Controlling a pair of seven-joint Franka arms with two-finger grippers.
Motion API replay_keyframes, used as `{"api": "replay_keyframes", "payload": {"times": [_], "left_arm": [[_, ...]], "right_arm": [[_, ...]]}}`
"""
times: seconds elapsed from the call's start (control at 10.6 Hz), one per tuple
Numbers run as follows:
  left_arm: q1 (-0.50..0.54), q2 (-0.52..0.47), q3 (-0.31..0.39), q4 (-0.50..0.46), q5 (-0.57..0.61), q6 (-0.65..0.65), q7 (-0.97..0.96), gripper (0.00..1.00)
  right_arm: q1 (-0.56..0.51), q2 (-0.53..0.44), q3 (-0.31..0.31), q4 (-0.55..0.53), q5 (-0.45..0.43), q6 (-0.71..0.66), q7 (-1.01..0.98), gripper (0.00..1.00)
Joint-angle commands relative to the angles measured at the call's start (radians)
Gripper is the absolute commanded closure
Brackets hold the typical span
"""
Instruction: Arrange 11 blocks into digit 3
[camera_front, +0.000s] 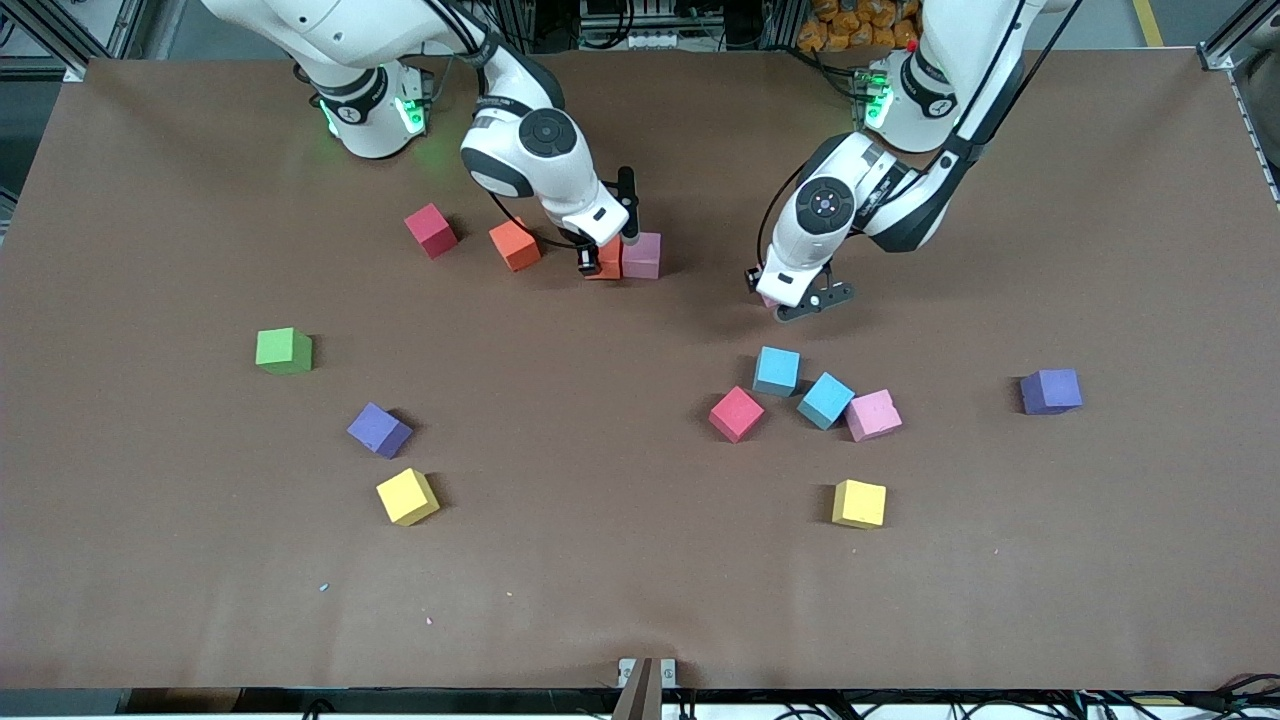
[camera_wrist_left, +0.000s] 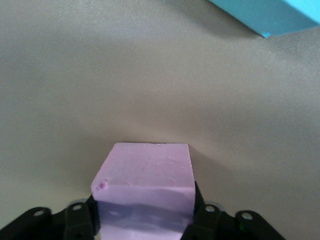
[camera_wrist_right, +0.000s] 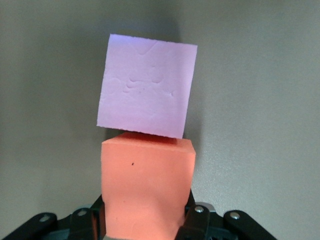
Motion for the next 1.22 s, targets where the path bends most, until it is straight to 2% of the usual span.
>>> {"api": "replay_keyframes", "payload": {"times": [0.0,0.09,0.19,0.47,0.75,1.13], "left_arm": [[0.009,-0.015,-0.008,-0.006,-0.026,0.002,-0.005,0.89],[0.009,-0.023,-0.008,-0.003,-0.026,-0.015,-0.034,0.97],[0.009,-0.035,-0.008,0.008,-0.033,-0.04,-0.081,1.0],[0.009,-0.055,-0.01,0.057,-0.068,-0.094,-0.23,1.0],[0.023,-0.095,-0.008,0.061,-0.211,-0.096,-0.371,1.0],[0.019,-0.107,-0.031,0.063,-0.236,-0.073,-0.595,1.0]], "right_arm": [[0.008,0.026,0.005,0.025,-0.004,-0.013,0.019,1.0],[0.008,0.028,0.007,0.025,-0.004,-0.012,0.019,1.0],[0.008,0.028,0.005,0.025,-0.004,-0.013,0.021,1.0],[0.017,0.035,0.005,0.03,-0.005,-0.013,0.033,1.0],[0.021,0.04,0.005,0.034,-0.004,-0.013,0.036,1.0],[0.021,0.042,0.005,0.034,-0.007,-0.013,0.036,1.0]]}}
